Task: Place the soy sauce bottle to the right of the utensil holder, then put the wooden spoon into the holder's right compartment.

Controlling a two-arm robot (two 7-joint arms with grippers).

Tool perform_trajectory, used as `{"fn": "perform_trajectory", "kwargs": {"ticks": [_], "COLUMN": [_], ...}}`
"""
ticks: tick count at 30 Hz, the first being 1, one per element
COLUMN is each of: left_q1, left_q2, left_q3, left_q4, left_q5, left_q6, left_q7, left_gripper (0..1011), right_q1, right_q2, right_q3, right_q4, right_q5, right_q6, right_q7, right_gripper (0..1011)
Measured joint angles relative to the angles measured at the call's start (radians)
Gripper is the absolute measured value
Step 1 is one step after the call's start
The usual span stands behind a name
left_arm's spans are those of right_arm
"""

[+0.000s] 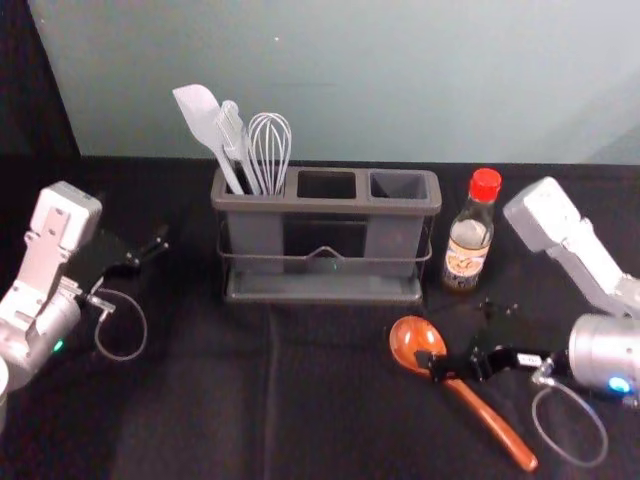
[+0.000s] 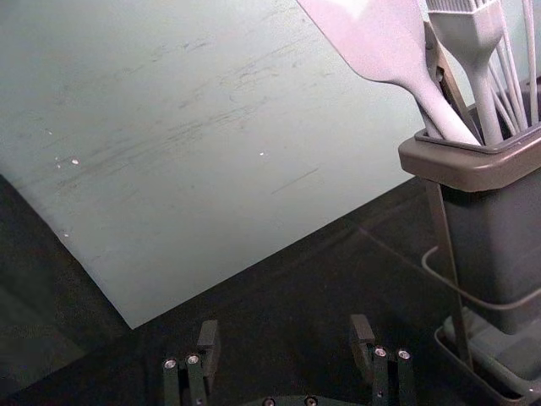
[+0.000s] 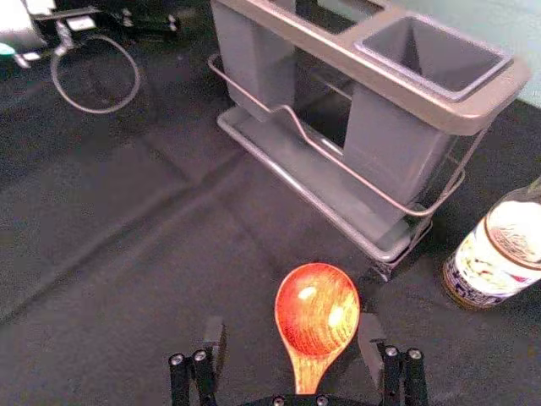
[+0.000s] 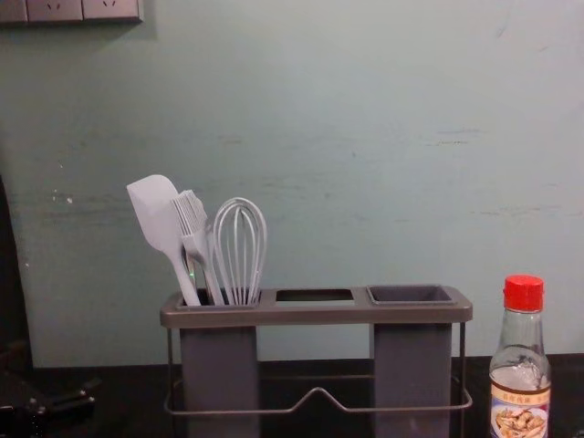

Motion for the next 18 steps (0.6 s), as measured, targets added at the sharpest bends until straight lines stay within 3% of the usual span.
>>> {"fn": "perform_trajectory", "kwargs": {"ticks": [5, 18], "left_q1": [0.0, 0.0], "left_q2": [0.0, 0.0], "left_q3": [0.0, 0.0], "left_q4": [0.0, 0.0], "left_q5": [0.0, 0.0], "left_q6": [0.0, 0.0], "left_q7": [0.0, 0.0], "left_gripper": [1005, 1005], "right_q1": [0.057, 0.101], "right_q2": [-0.032, -0.092], "right_q3": [-0.042, -0.085], "right_q4": [0.045, 0.119], "right_q5": [-0.015, -0.041], "right_q6": [0.049, 0.1], "right_q7": [-0.001, -0.018], "right_gripper": [1002, 1003]}}
